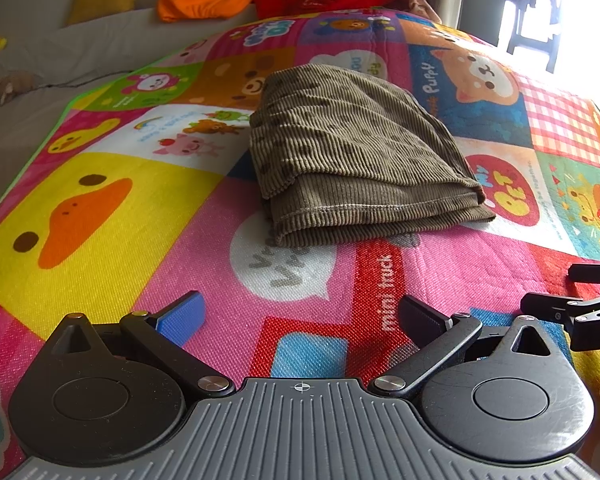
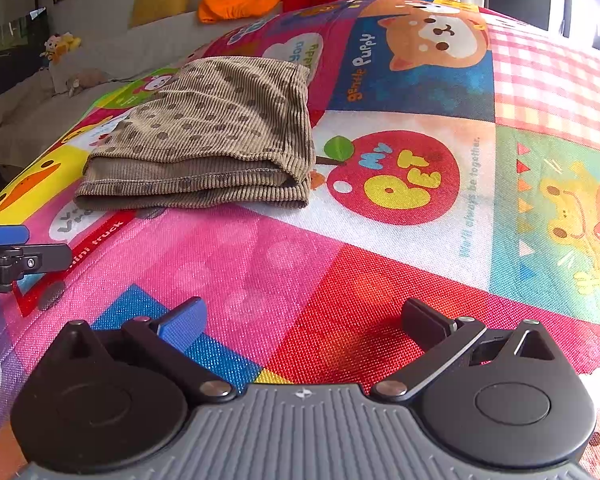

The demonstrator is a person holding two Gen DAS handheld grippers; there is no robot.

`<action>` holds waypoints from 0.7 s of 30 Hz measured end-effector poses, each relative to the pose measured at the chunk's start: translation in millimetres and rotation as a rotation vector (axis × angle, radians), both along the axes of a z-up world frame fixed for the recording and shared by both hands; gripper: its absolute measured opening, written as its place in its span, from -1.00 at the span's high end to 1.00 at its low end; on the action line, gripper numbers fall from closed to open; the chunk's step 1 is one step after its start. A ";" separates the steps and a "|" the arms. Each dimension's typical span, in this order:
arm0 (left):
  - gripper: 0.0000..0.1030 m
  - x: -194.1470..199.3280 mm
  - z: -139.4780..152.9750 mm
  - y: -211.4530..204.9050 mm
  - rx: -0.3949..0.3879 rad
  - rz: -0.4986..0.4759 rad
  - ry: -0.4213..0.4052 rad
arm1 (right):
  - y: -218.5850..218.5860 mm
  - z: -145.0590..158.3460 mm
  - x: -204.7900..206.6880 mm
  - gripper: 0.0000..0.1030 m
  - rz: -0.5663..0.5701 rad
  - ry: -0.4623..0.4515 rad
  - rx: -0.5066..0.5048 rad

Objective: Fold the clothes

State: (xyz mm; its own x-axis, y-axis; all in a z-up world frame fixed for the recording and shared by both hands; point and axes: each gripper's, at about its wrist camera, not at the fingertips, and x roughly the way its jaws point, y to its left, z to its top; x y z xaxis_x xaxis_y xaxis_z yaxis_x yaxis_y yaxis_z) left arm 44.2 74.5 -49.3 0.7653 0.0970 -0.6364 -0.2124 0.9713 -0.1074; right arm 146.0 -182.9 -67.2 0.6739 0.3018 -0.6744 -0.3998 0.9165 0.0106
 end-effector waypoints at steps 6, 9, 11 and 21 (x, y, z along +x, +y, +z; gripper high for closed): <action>-1.00 -0.3 0.0 -0.7 -0.001 0.001 -0.001 | -0.2 0.2 -0.1 -1.00 0.000 0.000 0.001; -1.00 -0.9 0.1 0.7 -0.008 0.001 -0.005 | -0.1 0.0 -0.4 -1.00 0.000 0.000 0.002; -1.00 -0.6 0.2 0.5 -0.006 0.000 -0.004 | 0.0 -0.1 -0.4 -1.00 0.000 0.000 0.002; -1.00 2.1 -0.1 -4.7 0.033 0.002 0.020 | 0.2 0.3 -0.2 -1.00 -0.004 0.000 -0.002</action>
State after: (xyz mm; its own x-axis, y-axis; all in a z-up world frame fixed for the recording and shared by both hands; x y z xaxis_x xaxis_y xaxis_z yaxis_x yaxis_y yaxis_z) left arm 46.3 69.8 -49.4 0.7524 0.1196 -0.6478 -0.2160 0.9738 -0.0711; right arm 145.9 -182.6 -66.9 0.6752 0.2978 -0.6748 -0.3964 0.9181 0.0085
